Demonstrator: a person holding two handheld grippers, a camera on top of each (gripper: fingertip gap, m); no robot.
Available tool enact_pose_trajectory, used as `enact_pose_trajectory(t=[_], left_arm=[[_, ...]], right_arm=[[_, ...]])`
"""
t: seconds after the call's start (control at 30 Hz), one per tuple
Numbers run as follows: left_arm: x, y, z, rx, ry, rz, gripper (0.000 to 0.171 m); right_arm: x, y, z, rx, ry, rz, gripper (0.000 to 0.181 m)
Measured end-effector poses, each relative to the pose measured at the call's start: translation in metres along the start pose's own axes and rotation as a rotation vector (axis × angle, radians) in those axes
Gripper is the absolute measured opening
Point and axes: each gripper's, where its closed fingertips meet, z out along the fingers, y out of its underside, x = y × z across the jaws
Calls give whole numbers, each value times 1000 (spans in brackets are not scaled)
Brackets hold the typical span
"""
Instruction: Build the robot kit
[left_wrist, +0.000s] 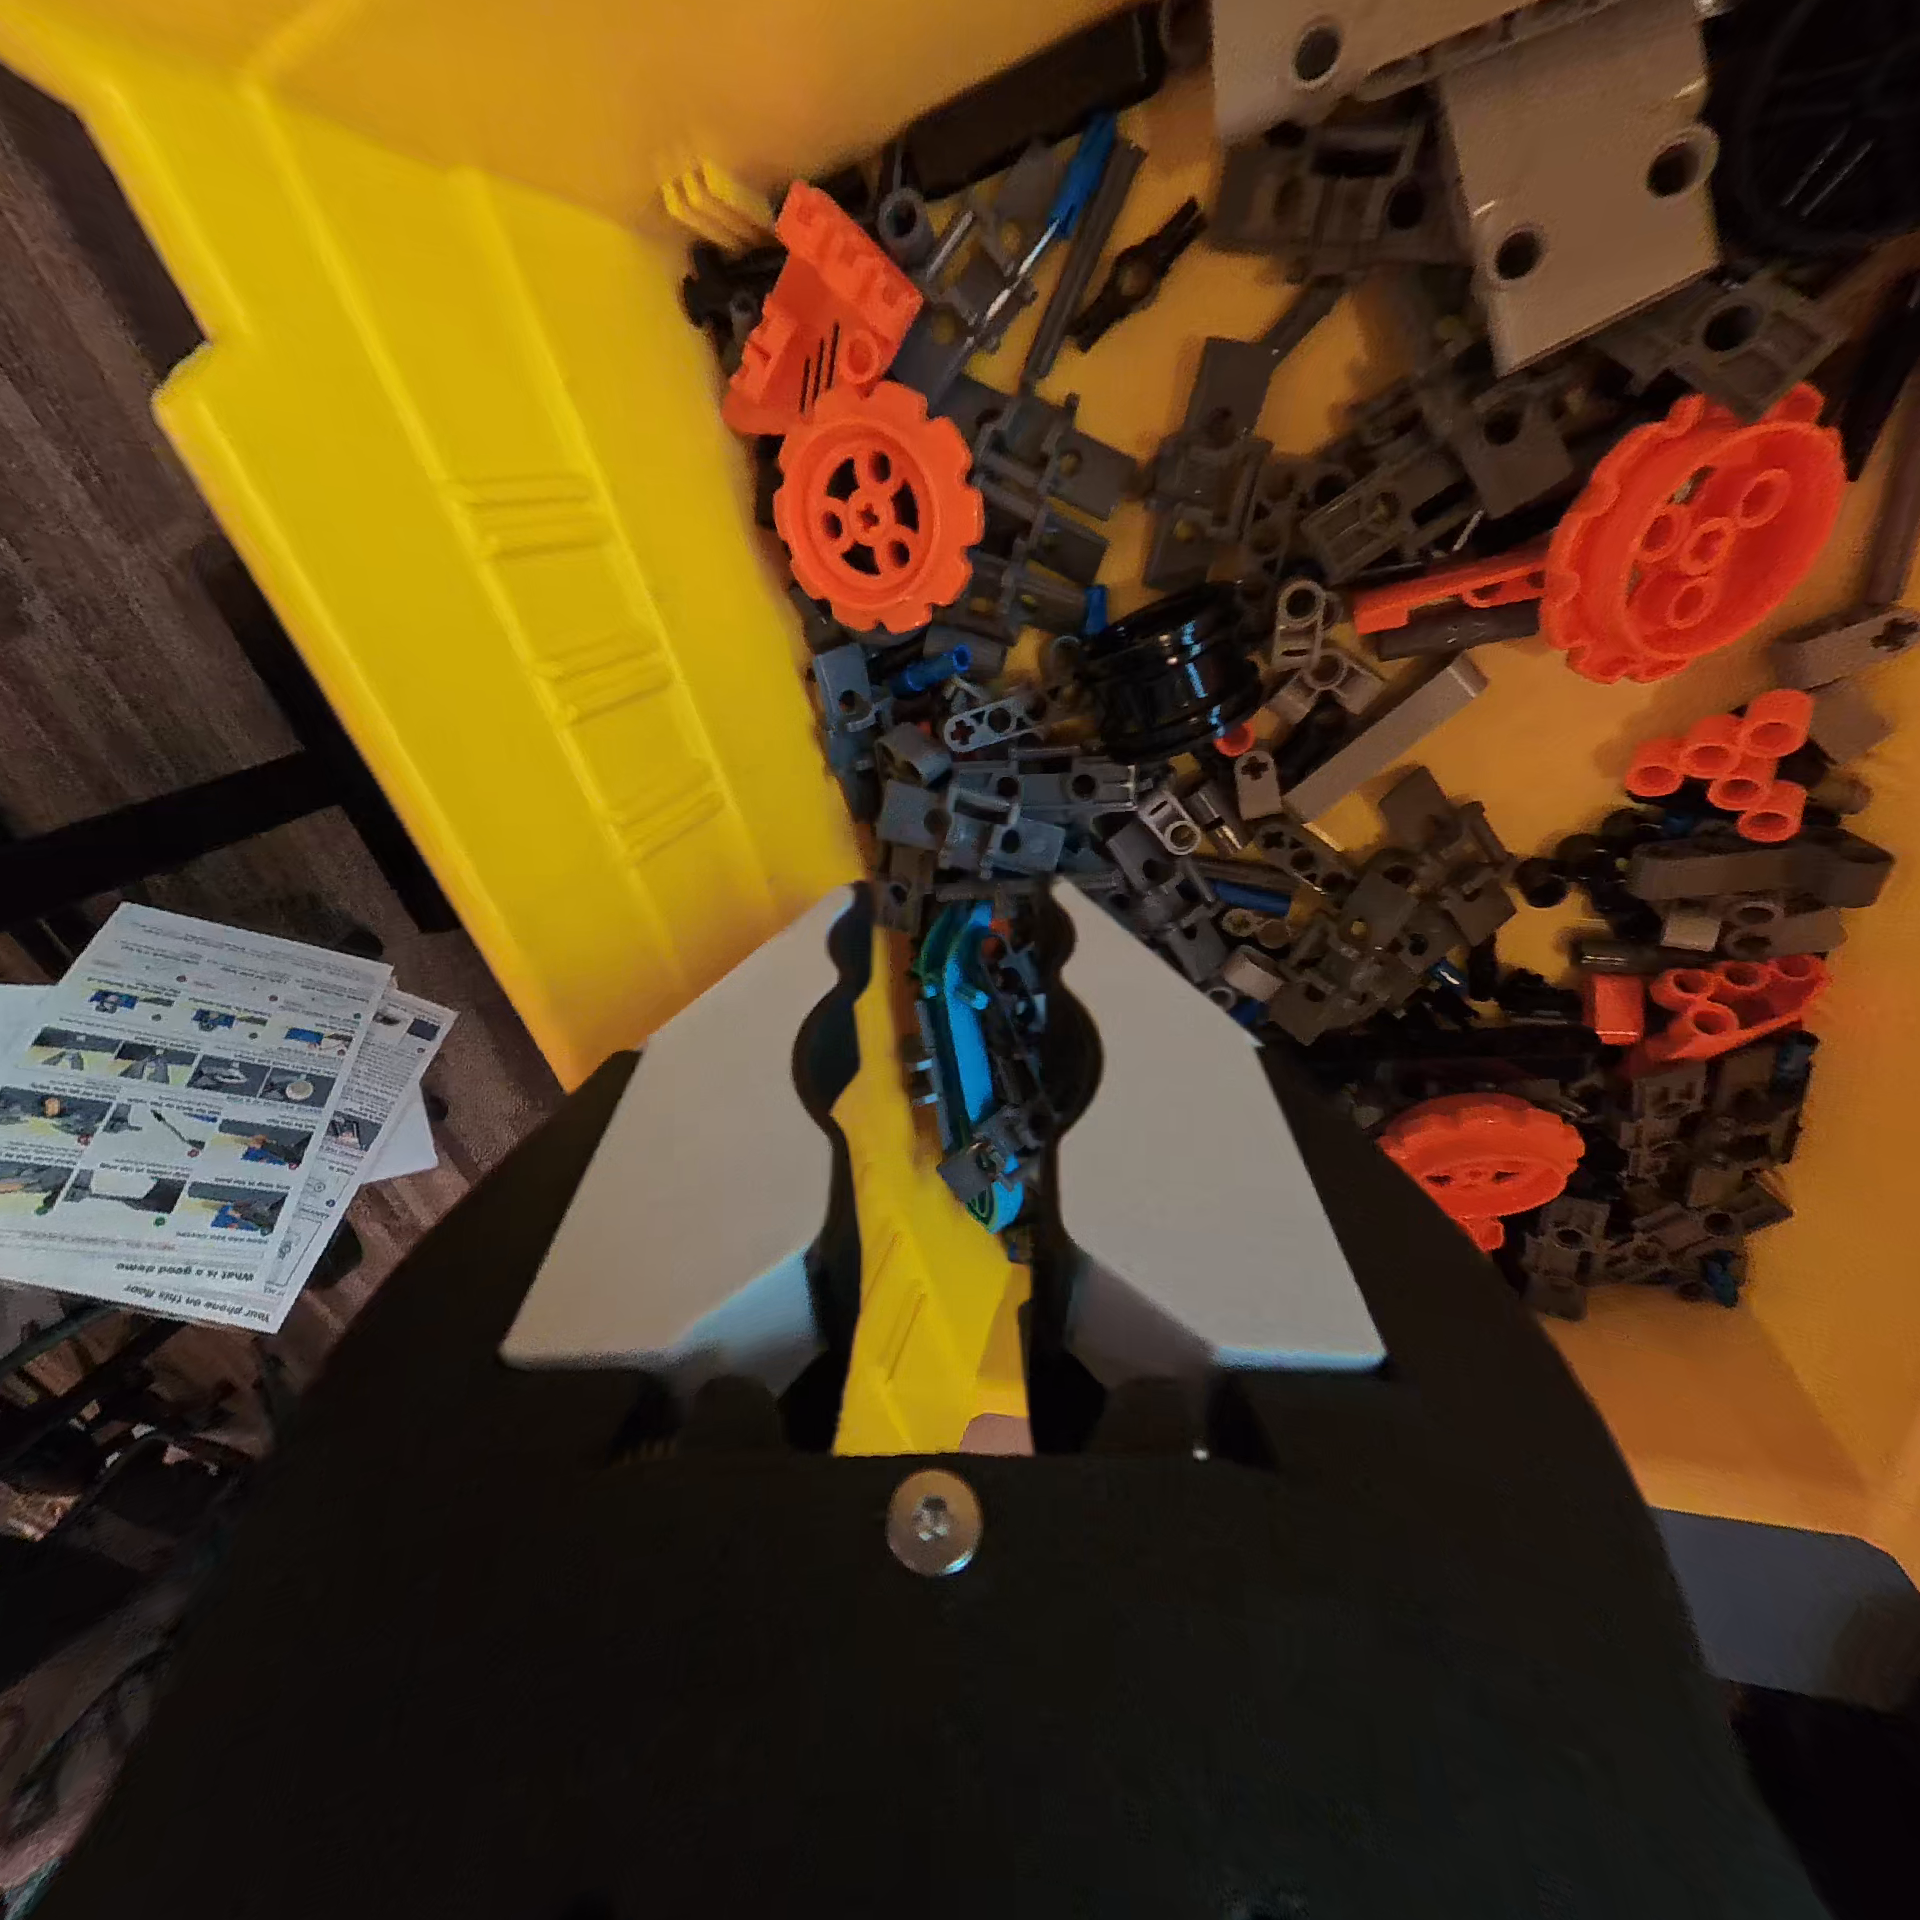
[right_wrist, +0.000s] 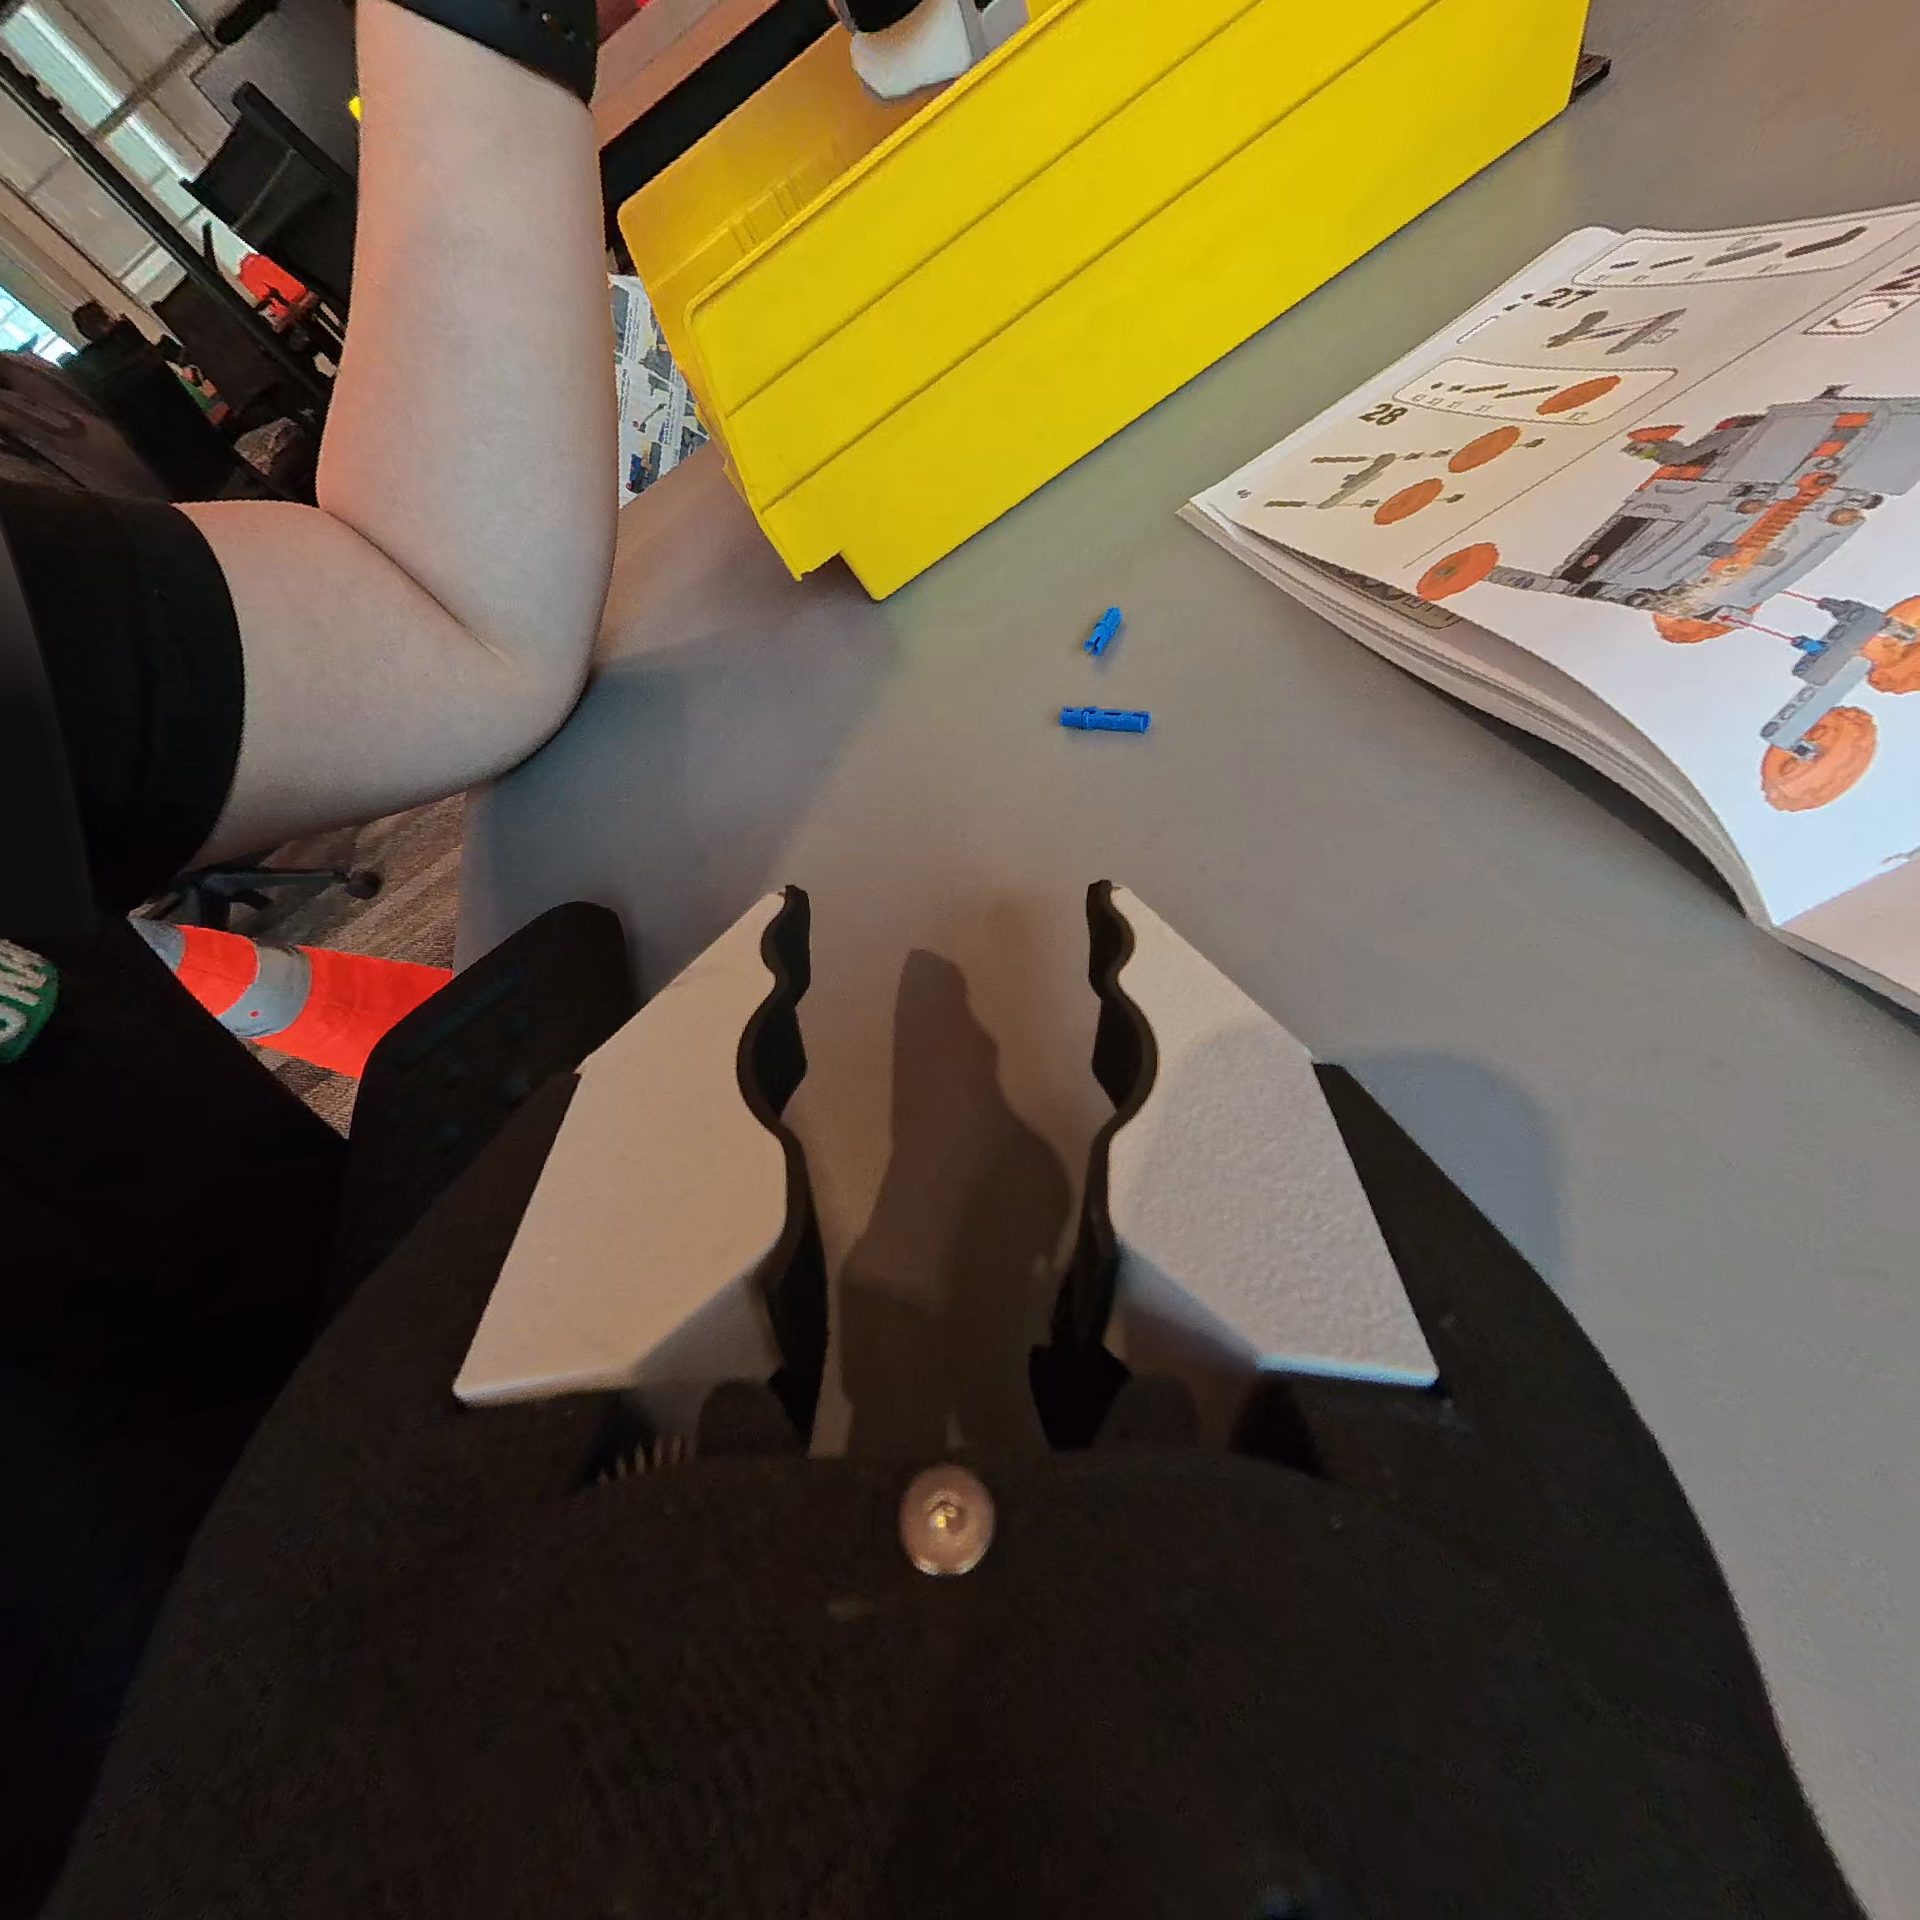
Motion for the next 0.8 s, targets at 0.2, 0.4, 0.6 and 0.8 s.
enact_pose_trajectory(t=[0.2, 0.4, 0.6, 0.8], left_arm=[[51, -29, -23, 179, 159, 172, 19], [89, -27, -19, 150, 283, 320, 16], [85, -23, -13, 122, 323, 277, 15], [80, -16, -3, 63, 297, 287, 15]], right_arm=[[0, 0, 0, 1, -4, 2, 53], [-1, 0, 0, 0, -7, 4, 53], [-1, 0, 0, 2, -10, 7, 53], [-2, 0, 0, 2, -10, 5, 53]])
